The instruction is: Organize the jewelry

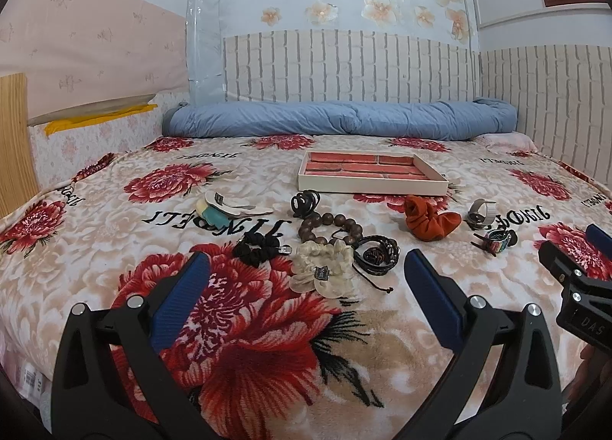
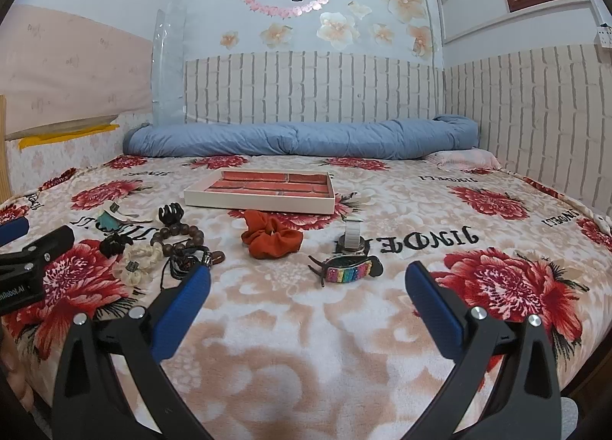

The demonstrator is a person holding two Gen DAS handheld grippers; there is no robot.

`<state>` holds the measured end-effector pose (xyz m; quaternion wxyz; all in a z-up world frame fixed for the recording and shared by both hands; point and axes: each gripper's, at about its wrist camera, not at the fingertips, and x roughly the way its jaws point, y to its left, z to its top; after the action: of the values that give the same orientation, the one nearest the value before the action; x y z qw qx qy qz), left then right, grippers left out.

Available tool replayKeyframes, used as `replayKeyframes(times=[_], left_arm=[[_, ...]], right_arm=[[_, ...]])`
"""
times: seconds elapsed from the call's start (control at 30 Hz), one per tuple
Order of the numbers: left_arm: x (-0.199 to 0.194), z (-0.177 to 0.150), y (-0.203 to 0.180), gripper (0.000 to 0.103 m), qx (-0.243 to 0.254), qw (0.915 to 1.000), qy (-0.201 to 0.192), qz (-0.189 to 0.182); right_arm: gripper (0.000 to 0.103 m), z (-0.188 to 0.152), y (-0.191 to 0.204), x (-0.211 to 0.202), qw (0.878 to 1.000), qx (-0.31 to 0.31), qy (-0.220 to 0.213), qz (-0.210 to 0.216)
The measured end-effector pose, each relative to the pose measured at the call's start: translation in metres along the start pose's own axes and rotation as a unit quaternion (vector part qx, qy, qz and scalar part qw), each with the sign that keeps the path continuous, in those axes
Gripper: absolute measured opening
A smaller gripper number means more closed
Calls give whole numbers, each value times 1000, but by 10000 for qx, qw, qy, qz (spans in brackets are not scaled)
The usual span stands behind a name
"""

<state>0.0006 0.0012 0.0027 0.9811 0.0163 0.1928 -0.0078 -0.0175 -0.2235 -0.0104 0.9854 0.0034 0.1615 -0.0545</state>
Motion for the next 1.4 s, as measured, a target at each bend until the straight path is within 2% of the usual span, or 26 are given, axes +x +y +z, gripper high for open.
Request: replayKeyframes(times=[0.37,0.53,0.63,0.87,1.0,1.17,1.4], left_arm=[[6,-5,0,98,30,10000,52,-48],[10,-5,0,98,43,9999,117,-80],[15,-6,0,98,63,9998,179,-100],[27,-5,-3,98,130,9993,332,-103],[41,-3,2,98,57,9984,532,-163],[56,-3,4,98,19,9969,757,-228],[81,2,5,98,95,9941,1006,-401]], right_arm=[[99,-2,3,6,9999,-94,85,-47],[99,-3,9,5,9989,-262,-26,-392],[99,-2,11,4,9988,-320,-55,-377],[99,-2,7,19,9988,-249,211,-366],[99,0,3,25,9983,-235,211,-486],[99,-1,-2,39,9979,-153,425,-474],[99,3,-2,63,9945,-460,701,-629]])
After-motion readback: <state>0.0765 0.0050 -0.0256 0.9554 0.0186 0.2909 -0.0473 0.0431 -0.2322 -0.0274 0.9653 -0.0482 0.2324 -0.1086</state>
